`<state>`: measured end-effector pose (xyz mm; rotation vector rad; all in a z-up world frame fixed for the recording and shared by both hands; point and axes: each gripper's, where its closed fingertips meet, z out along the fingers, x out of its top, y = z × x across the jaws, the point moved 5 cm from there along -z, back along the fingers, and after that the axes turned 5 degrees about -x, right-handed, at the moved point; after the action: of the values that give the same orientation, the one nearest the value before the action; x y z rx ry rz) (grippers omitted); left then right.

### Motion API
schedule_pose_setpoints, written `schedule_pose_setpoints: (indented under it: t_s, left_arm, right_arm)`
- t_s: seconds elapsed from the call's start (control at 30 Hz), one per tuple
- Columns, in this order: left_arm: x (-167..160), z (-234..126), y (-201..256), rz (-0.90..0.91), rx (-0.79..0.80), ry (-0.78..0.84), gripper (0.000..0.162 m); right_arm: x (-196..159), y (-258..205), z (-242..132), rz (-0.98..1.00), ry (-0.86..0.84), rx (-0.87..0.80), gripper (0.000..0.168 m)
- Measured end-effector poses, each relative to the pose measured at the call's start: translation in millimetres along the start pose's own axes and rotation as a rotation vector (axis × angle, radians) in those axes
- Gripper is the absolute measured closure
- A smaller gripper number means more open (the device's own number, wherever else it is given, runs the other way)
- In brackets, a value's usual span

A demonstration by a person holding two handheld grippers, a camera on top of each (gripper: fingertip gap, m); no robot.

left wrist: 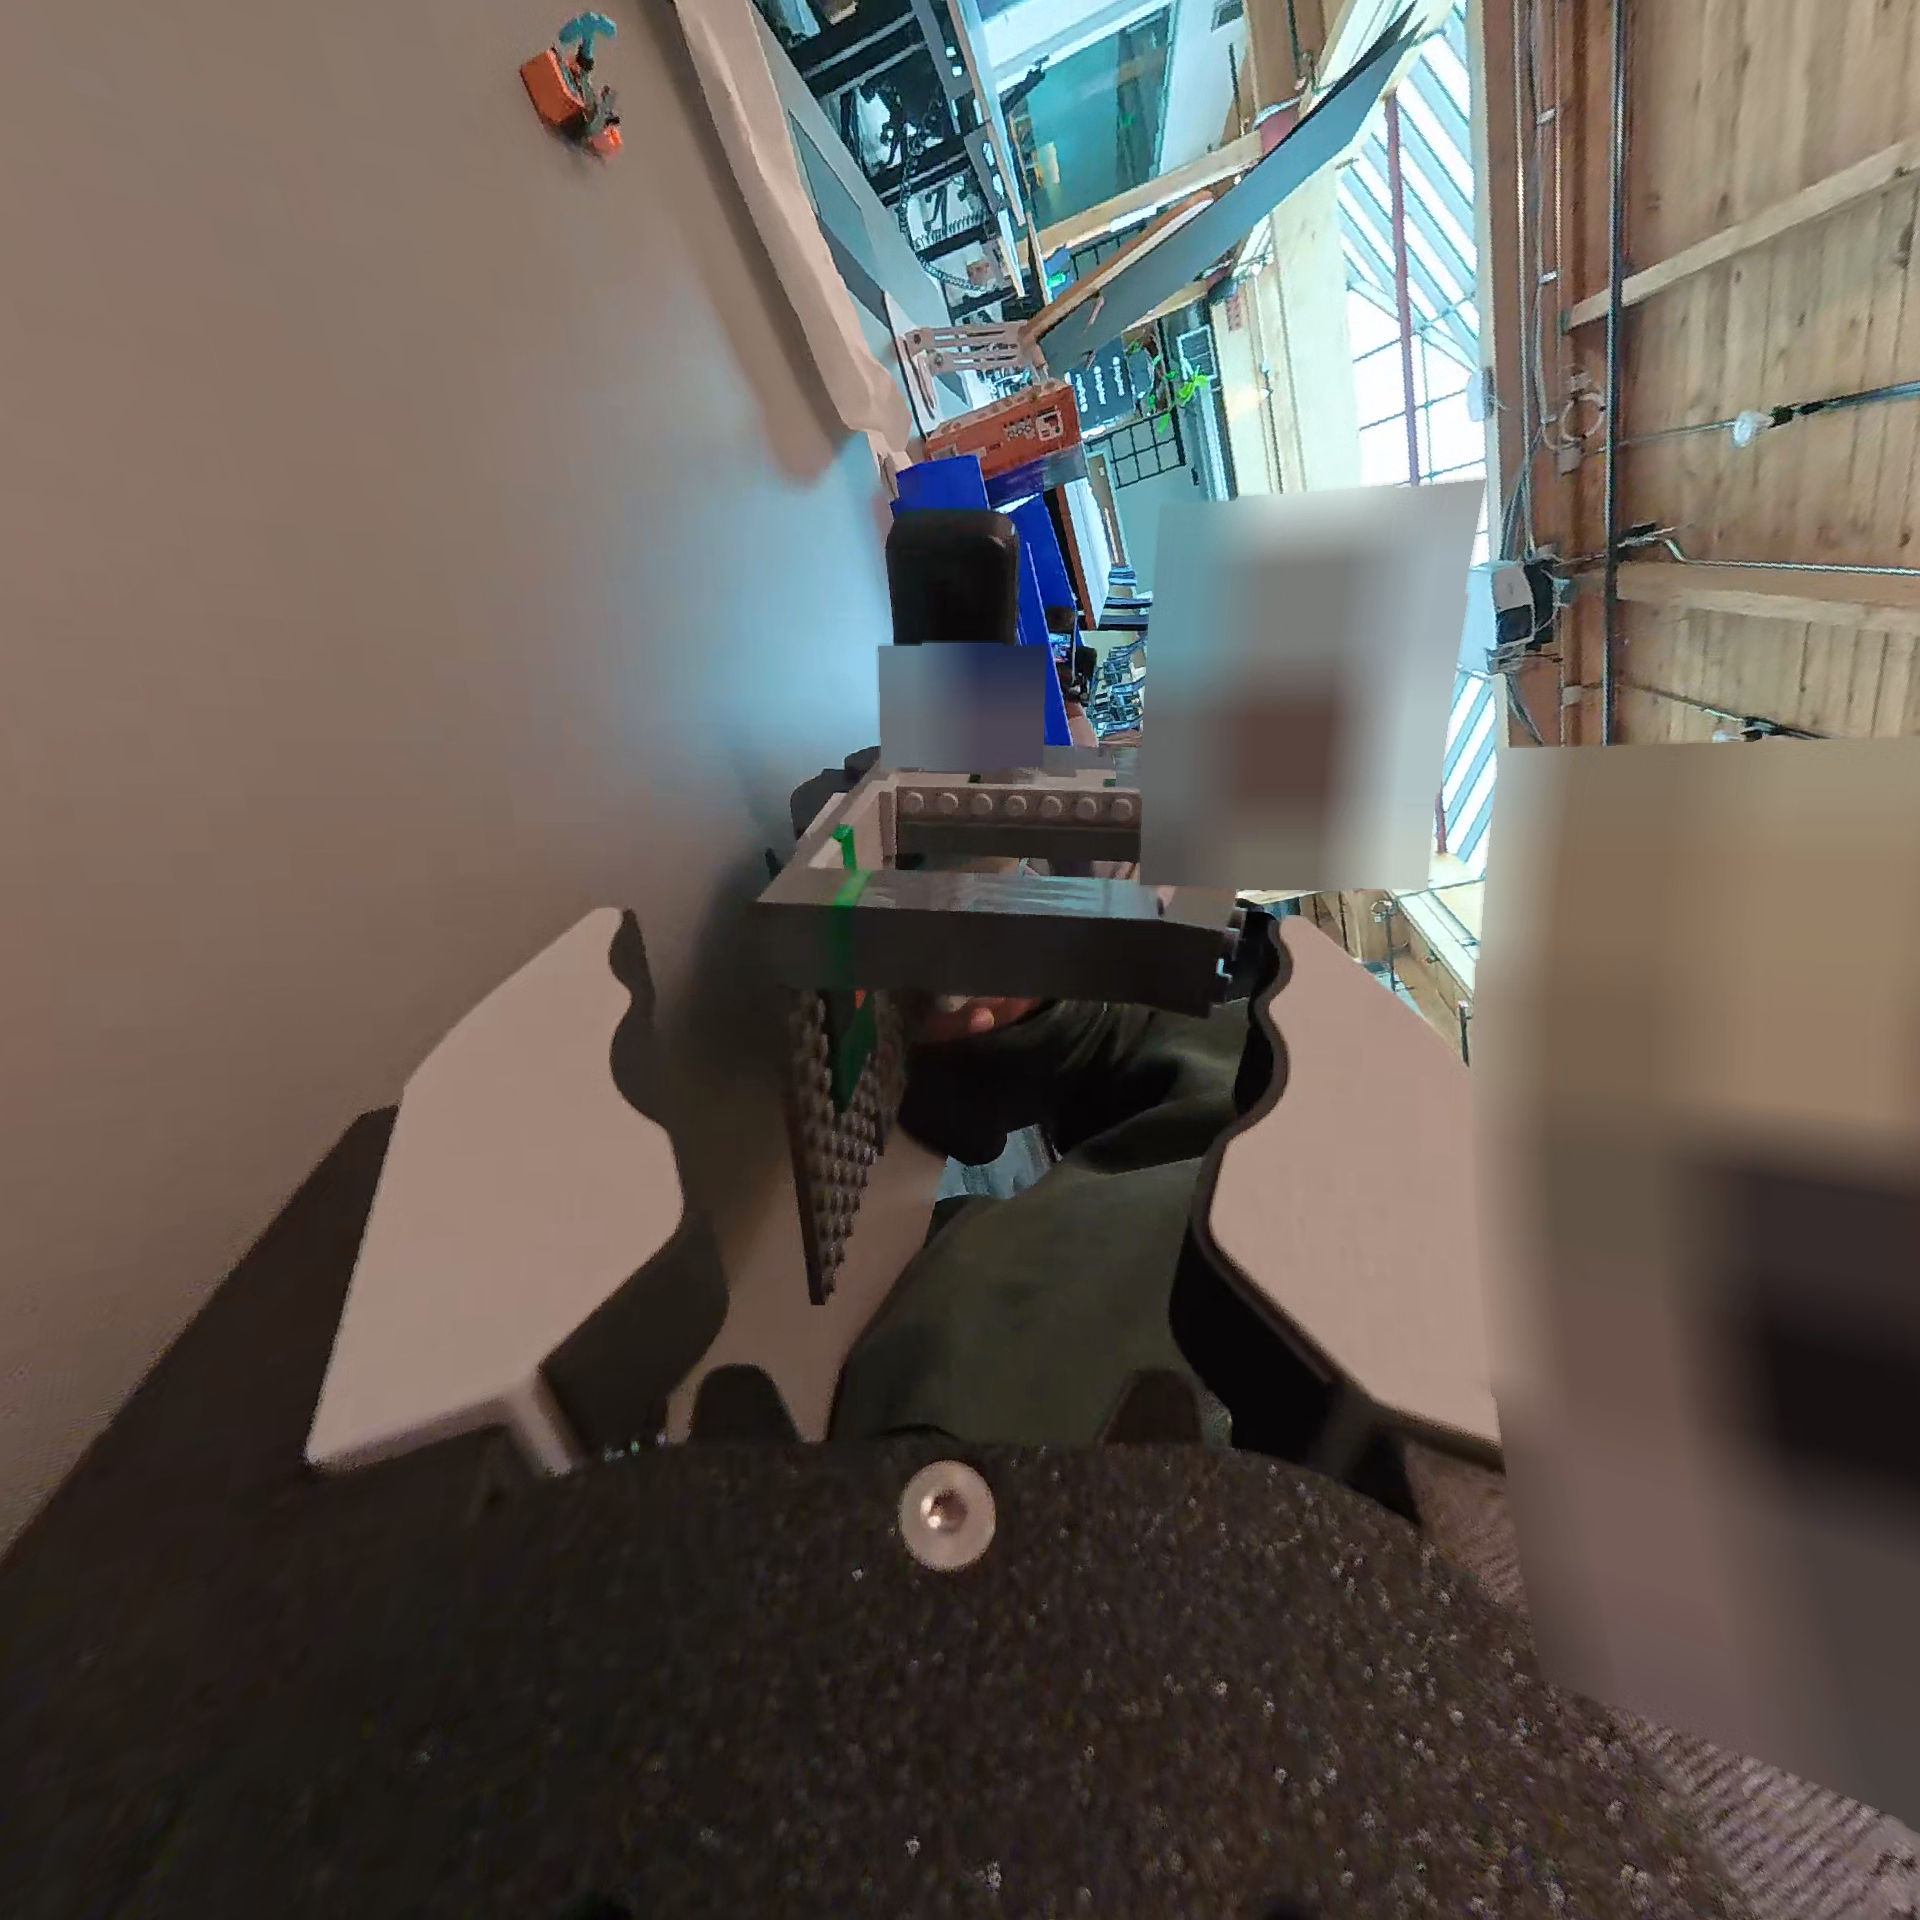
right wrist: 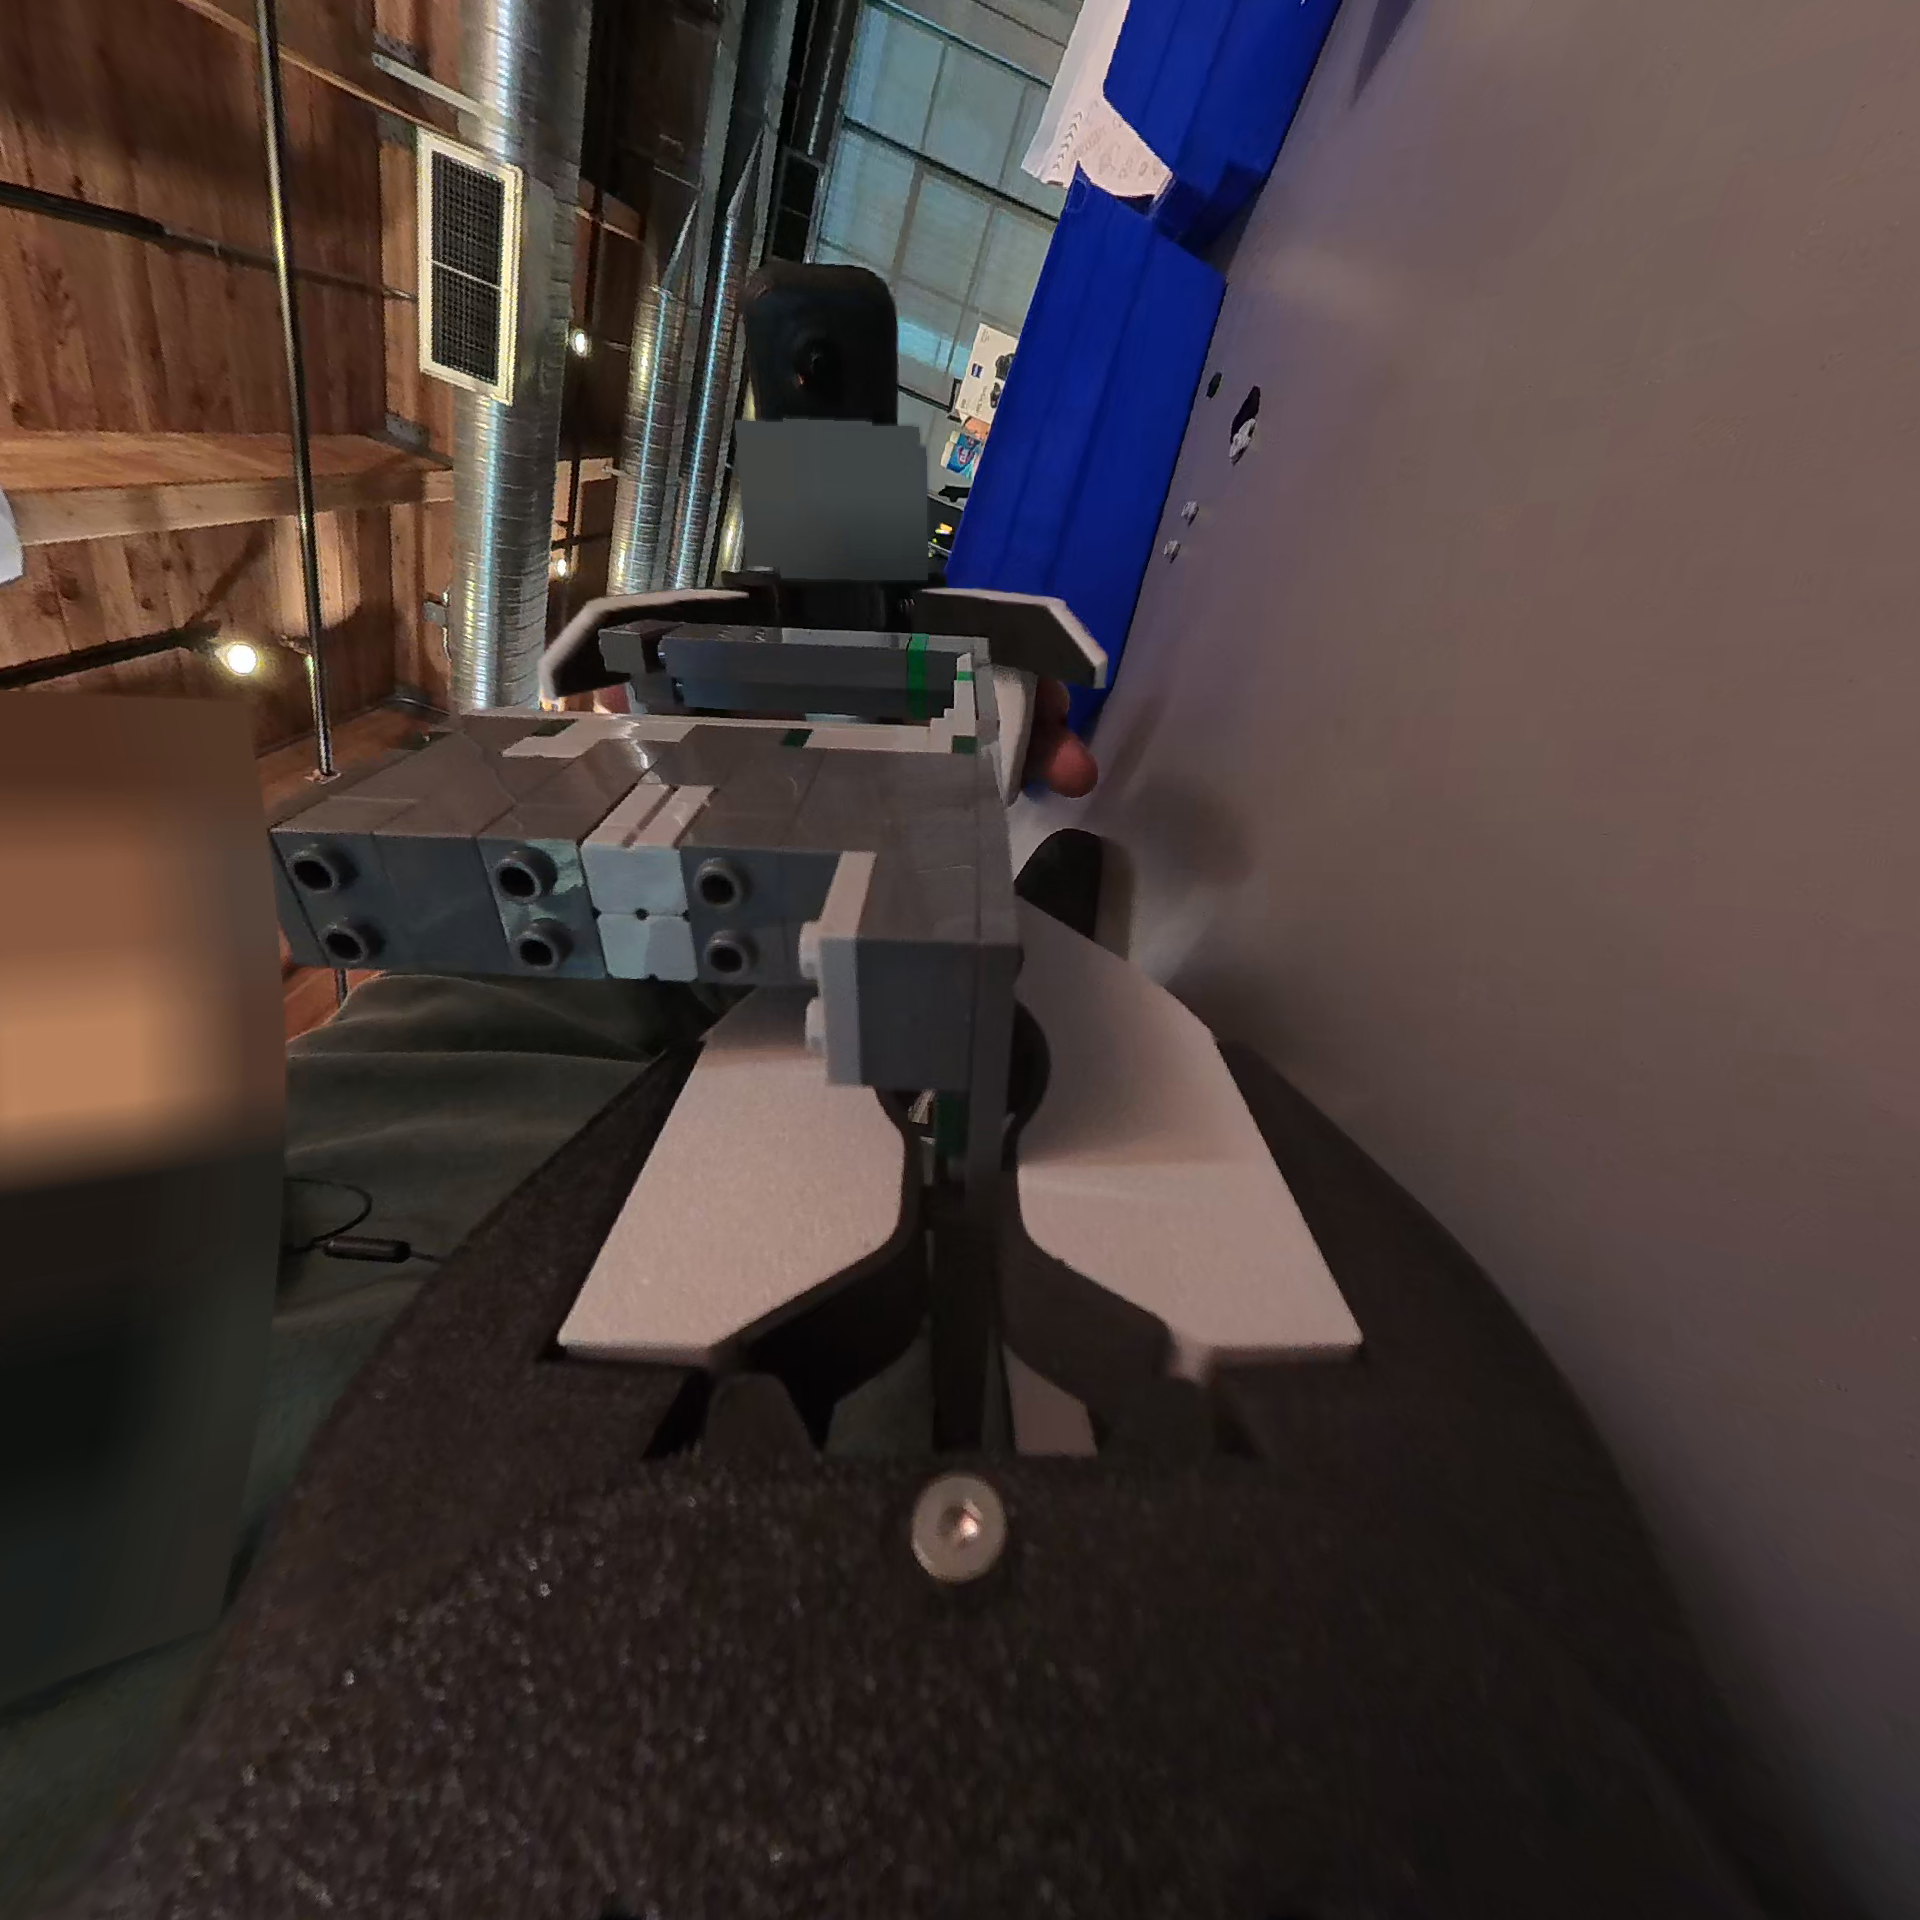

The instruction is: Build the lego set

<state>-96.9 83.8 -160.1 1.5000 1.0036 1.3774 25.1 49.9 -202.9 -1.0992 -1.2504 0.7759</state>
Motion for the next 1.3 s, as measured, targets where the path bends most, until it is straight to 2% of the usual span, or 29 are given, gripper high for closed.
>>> schedule_pose_setpoints:
  t_s: [0.03,0.33,0.6,1.3]
  left_arm:
    - [0,0,-1,-0.004,-0.003,0.0,0.056]
    - [-5,1,3,0.023,-0.026,-0.024,0.06]
    - [-8,-1,14,0.137,-0.061,-0.062,0.075]
    - [-18,-6,34,0.377,-0.07,-0.048,0.076]
  right_arm:
    - [0,-1,0,-0.004,-0.001,0.001,0.16]
    - [0,-5,0,-0.077,0.004,-0.02,0.16]
    - [0,-10,0,-0.188,0.015,-0.051,0.16]
    - [-4,-29,3,-0.488,0.065,-0.069,0.159]
